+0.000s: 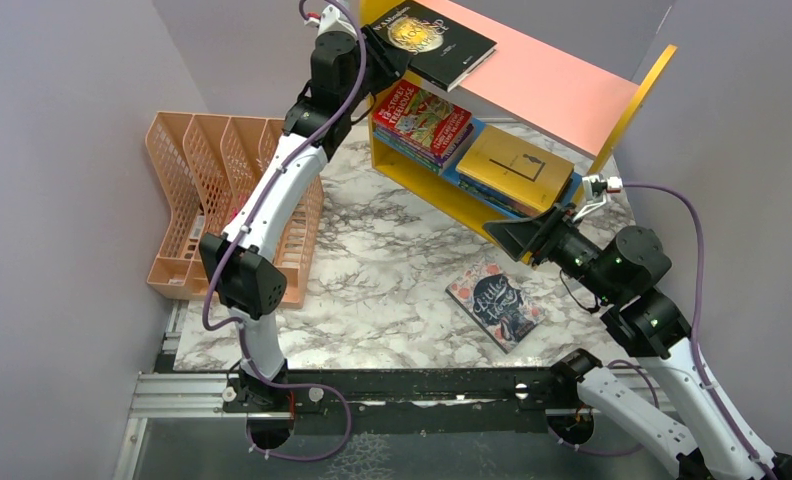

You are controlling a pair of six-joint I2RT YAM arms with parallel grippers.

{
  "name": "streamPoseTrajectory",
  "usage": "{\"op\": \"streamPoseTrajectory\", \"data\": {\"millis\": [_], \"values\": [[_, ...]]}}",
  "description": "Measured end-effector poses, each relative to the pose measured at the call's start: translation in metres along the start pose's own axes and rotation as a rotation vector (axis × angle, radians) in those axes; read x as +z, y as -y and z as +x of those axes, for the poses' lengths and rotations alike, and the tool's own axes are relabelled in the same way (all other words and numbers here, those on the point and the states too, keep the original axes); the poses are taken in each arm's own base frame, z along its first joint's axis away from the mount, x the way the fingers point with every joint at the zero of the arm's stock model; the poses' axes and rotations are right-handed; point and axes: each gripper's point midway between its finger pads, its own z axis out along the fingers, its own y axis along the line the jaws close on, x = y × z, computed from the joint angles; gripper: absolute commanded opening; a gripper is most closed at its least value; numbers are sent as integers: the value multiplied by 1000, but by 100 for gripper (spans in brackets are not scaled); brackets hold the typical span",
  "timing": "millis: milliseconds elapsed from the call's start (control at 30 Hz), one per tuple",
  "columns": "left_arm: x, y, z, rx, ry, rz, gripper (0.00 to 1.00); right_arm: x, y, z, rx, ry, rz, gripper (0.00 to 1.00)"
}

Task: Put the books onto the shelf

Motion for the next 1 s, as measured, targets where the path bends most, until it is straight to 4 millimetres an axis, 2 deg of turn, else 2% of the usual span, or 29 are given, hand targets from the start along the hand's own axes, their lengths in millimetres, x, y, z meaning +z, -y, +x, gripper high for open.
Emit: {"op": "streamPoseTrajectory", "data": {"millis": [233, 533, 600, 800, 867, 1000], "values": [[5, 2, 1, -40, 3, 9, 36, 0, 3, 2, 3, -7, 15, 70], [7, 4, 0, -90, 19, 1, 37, 0, 5, 2, 4, -3, 26, 70], [8, 5, 1, -92, 21, 3, 43, 0, 6, 1, 3, -2, 28, 70], [10, 6, 3, -53, 23, 13, 72, 0, 6, 2, 4, -2, 30, 70], [8, 6, 1, -25, 25, 15, 76, 0, 6, 2, 4, -2, 31, 70], [-5, 10, -4, 41, 19, 24, 77, 0, 7, 2, 4, -3, 32, 70]]}}
